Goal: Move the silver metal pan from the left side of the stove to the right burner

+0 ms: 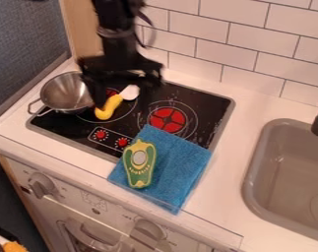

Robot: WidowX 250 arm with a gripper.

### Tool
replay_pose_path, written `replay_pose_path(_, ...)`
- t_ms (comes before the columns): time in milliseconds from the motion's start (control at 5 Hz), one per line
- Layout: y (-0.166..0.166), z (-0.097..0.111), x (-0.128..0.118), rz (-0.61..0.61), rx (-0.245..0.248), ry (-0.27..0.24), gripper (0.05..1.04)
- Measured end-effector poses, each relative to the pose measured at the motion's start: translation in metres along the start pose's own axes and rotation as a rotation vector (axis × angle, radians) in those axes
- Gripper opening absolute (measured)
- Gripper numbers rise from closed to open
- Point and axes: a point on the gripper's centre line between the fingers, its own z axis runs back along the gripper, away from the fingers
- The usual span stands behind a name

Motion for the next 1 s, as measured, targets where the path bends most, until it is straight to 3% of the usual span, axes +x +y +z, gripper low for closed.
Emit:
replay_pose_path(400, 0.044, -0.059, 0.048, -0.004, 0.098, 0.056, 1.0)
replay_pose_path(600, 0.052, -0.071, 0.059, -0.038, 0.151, 0.054, 0.952)
replay_pose_path(800, 0.057, -0.073, 0.066, -0.058, 0.16, 0.054, 0.695)
replay_pose_path(1000, 0.064, -0.07, 0.067, -0.042, 0.137, 0.063, 0.464)
